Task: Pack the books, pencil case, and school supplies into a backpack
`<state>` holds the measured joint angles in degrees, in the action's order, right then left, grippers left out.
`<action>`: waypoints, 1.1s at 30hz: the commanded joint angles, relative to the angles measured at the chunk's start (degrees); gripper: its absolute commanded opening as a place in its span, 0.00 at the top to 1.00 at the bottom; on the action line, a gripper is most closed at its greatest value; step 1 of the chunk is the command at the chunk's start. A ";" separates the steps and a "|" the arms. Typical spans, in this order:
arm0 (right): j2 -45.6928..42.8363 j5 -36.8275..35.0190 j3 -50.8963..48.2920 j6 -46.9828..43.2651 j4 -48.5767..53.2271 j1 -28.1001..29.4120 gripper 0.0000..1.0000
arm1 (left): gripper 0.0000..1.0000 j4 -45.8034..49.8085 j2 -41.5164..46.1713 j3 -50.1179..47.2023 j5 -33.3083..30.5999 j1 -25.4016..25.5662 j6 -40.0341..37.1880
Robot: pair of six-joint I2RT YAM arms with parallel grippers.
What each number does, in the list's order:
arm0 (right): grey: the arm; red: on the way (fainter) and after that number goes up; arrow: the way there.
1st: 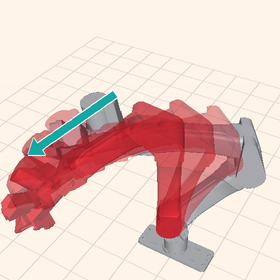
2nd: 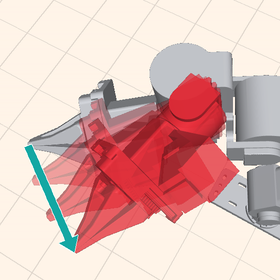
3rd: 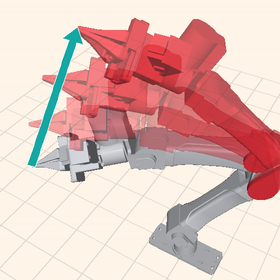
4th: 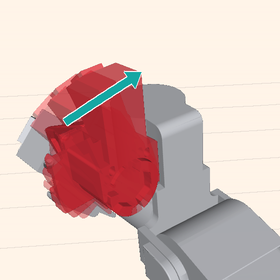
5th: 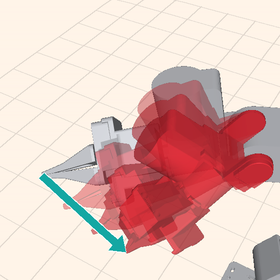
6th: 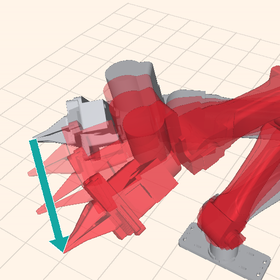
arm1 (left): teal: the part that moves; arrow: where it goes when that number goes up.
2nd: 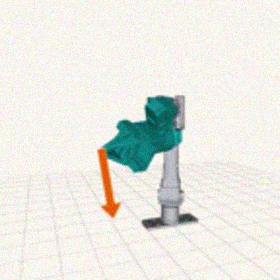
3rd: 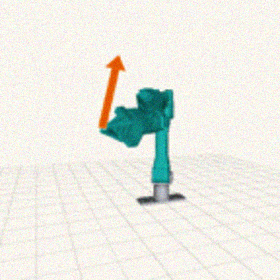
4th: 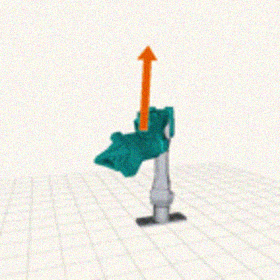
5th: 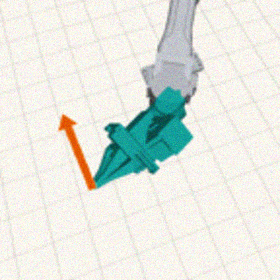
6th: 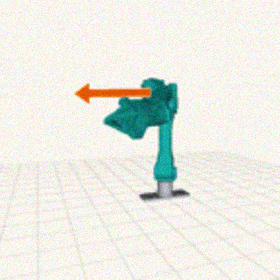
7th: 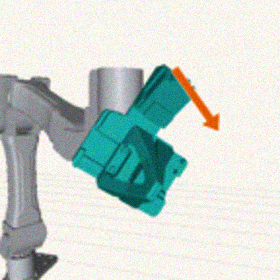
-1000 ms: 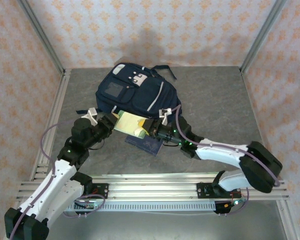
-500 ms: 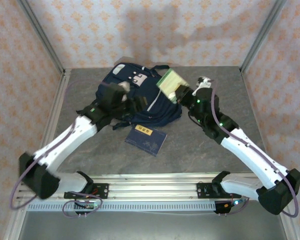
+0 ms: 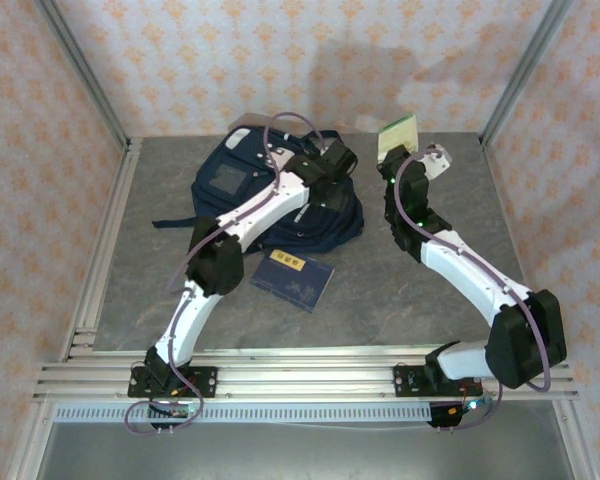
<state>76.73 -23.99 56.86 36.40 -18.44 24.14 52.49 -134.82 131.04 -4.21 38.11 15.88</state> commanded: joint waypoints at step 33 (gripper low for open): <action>10.96 45.11 6.30 16.35 -8.22 -16.23 0.99 | 1.00 -0.33 17.94 -1.74 13.42 -15.53 -1.88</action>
<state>87.15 12.38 58.85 50.09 -24.43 7.81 55.24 -120.55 131.17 6.24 25.15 13.13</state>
